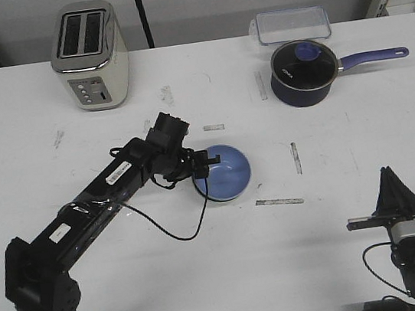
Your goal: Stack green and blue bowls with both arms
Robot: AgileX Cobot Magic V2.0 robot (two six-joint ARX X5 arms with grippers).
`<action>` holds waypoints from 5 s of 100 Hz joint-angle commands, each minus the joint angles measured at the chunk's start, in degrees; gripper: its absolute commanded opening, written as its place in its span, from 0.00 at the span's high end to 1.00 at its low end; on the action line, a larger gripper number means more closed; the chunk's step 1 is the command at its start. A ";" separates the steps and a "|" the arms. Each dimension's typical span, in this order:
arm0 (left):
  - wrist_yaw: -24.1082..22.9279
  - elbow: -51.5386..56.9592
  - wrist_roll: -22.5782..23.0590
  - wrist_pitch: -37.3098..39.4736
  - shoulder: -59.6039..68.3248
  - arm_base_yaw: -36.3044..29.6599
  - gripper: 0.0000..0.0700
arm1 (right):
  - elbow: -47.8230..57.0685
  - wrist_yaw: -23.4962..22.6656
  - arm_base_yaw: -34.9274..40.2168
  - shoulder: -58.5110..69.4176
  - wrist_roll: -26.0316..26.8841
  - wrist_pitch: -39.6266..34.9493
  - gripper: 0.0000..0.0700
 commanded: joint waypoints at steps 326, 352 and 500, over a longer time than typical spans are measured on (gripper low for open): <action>-16.22 -73.79 28.26 41.44 -94.86 28.79 1.00 | -0.15 0.00 0.04 -0.09 0.55 0.52 0.98; -16.24 -81.46 28.28 48.11 -97.81 28.87 1.00 | -0.15 0.00 0.04 -0.09 0.55 0.52 0.98; -13.20 -91.12 28.46 46.77 -105.88 31.95 1.00 | -0.15 0.00 0.04 -0.09 0.55 0.52 0.98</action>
